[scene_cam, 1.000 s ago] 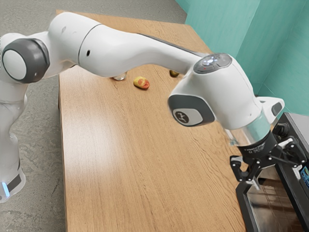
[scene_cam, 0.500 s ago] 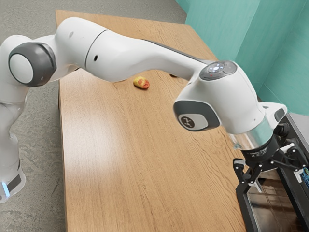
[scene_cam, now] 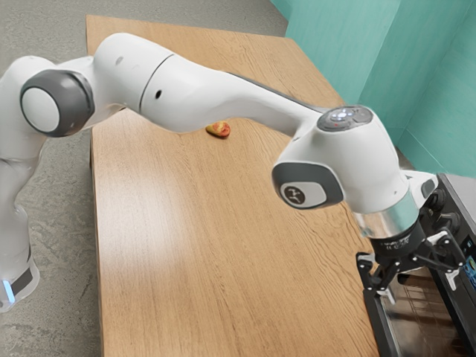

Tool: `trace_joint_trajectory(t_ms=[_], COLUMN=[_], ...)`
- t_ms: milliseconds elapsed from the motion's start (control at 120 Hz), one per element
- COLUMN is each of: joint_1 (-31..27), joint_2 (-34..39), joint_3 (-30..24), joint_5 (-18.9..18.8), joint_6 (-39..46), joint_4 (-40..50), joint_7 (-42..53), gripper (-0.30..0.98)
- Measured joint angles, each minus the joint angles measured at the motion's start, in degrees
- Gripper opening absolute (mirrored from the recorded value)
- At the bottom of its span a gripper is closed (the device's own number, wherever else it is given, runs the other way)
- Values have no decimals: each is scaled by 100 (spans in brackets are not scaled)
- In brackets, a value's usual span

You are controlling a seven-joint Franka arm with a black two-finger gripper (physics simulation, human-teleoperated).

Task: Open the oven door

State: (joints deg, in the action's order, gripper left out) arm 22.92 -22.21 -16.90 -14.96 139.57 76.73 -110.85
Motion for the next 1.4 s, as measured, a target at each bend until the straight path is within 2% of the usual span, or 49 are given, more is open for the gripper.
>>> trace_joint_trajectory(t_ms=[225,450,592,1400], joint_1=[7,13,42,101], joint_2=[-40,-29,72,1209], joint_3=[43,88,174,363], joint_5=[105,266,332,856], joint_6=[2,-2,-2,-7], joint_4=[2,37,207,1628], joint_7=[71,133,167,290], gripper=[65,47,42,39])
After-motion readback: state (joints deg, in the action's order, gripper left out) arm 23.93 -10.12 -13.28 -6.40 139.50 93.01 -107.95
